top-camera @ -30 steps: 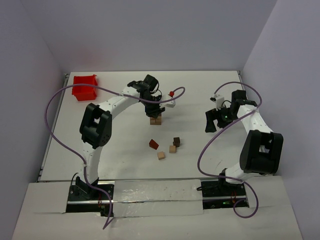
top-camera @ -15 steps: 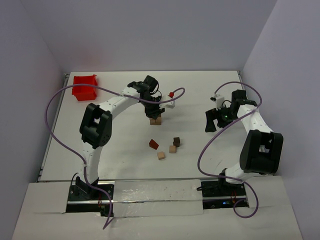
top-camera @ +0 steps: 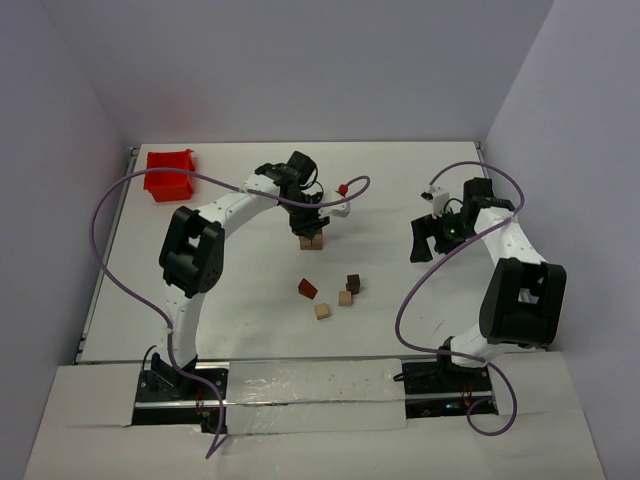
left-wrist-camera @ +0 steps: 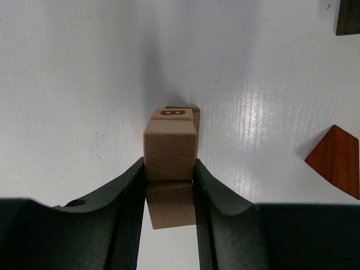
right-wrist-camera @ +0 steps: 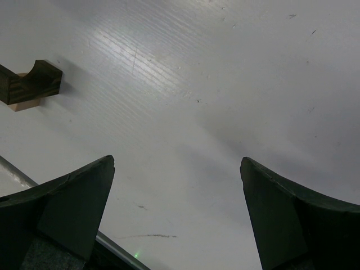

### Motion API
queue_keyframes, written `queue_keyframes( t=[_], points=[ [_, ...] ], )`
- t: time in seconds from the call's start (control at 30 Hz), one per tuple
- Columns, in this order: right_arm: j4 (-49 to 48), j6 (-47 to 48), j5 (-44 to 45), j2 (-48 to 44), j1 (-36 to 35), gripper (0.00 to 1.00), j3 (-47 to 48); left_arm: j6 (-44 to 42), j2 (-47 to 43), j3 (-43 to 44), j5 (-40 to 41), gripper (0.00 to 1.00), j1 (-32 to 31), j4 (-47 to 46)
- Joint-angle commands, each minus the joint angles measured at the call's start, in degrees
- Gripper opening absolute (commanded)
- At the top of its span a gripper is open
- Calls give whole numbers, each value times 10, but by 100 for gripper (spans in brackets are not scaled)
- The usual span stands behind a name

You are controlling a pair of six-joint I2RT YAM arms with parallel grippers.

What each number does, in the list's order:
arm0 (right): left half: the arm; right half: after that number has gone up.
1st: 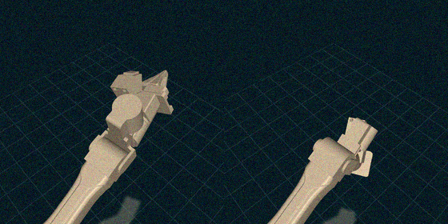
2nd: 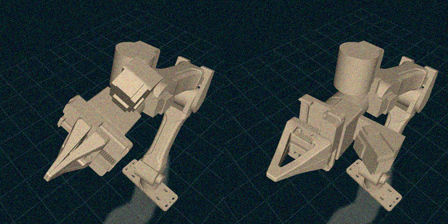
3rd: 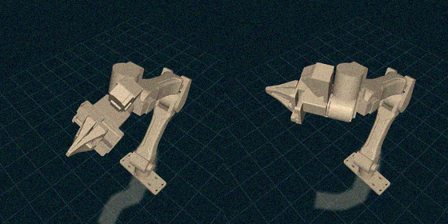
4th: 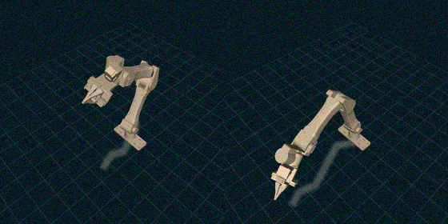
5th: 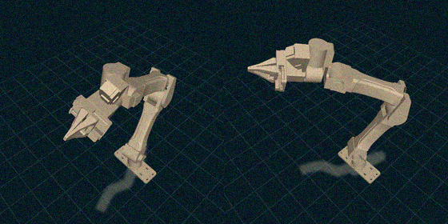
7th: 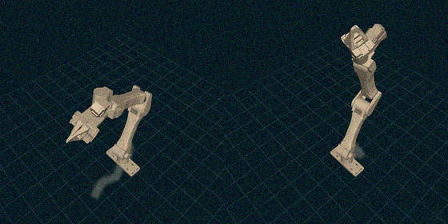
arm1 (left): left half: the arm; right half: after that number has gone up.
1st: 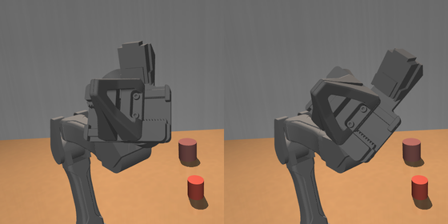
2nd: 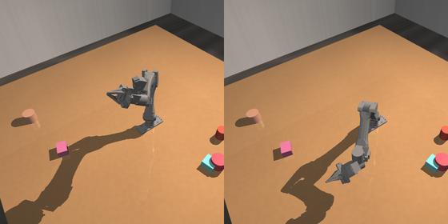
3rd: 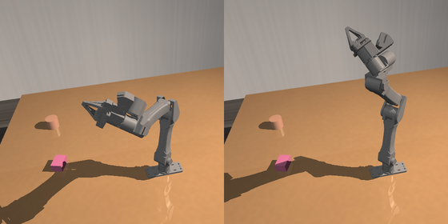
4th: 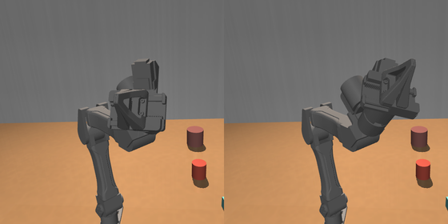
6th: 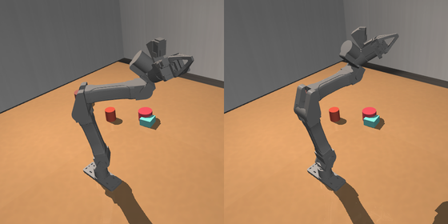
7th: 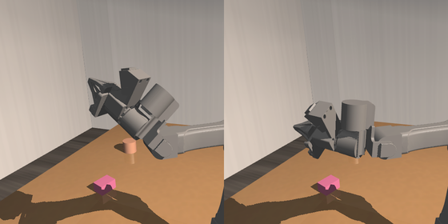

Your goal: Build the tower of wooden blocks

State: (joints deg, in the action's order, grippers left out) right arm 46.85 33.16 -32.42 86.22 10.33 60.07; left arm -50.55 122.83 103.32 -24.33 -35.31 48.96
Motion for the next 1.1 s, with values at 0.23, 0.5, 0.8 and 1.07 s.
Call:
queue_keyframes(
  t=[0.23,0.5,0.8,1.07],
  points=[
    [5,-9,-6,7,-1,100,30,-16,-7,-7,-23,42,1,-18],
    [4,-8,-6,5,-4,100,29,-10,-15,-11,-23,64,0,-24],
    [2,-8,-7,4,-5,100,28,1,-31,51,-27,75,0,2],
    [-14,-23,-3,-1,-24,100,31,40,-100,101,-5,99,4,4]
  ],
)
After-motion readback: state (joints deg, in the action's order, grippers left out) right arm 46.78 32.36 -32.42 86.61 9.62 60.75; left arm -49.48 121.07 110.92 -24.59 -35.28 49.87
